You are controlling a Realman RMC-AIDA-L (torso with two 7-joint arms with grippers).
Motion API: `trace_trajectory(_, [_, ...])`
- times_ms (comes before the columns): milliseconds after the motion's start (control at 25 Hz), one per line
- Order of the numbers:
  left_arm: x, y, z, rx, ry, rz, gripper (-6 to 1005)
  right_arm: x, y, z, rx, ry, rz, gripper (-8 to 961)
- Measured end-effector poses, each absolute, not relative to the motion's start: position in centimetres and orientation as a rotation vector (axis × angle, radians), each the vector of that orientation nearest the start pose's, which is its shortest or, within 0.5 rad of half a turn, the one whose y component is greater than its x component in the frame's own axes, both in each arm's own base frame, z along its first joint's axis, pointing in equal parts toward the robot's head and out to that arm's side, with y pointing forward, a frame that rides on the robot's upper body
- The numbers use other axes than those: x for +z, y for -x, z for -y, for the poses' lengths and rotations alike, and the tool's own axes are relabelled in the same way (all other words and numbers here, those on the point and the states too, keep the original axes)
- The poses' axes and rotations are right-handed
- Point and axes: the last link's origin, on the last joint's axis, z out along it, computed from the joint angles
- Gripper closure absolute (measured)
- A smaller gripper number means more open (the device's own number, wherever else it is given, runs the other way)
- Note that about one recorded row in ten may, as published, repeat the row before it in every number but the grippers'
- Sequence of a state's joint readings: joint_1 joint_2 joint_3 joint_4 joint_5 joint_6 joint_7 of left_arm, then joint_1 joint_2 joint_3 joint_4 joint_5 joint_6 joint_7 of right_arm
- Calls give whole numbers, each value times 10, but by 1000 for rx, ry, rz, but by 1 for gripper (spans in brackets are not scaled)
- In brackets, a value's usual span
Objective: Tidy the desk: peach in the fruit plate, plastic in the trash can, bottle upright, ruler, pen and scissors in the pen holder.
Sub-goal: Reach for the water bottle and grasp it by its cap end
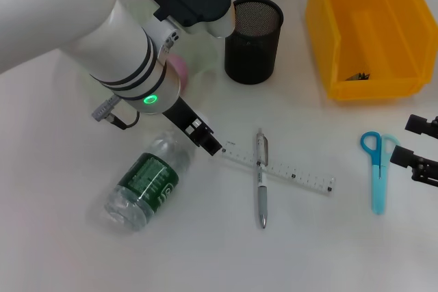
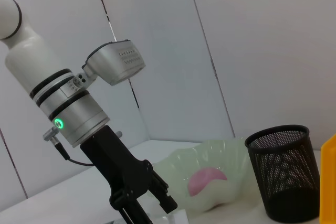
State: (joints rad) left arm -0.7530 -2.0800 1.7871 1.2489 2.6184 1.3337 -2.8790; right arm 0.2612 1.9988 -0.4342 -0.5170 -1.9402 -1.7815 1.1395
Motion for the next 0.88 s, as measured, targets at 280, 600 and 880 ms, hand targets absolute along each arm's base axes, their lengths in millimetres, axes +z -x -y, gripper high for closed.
trace_trajectory(280, [-74, 131, -362, 573, 2551, 760, 175, 46, -341, -238, 928, 2448, -693, 158])
trace_trajectory(600, [-77, 142, -369, 574, 2526, 792, 176, 44, -337, -243, 941, 2453, -683, 159])
trace_trajectory(880, [-79, 150, -373, 575, 2509, 817, 177, 42, -335, -243, 947, 2453, -684, 159])
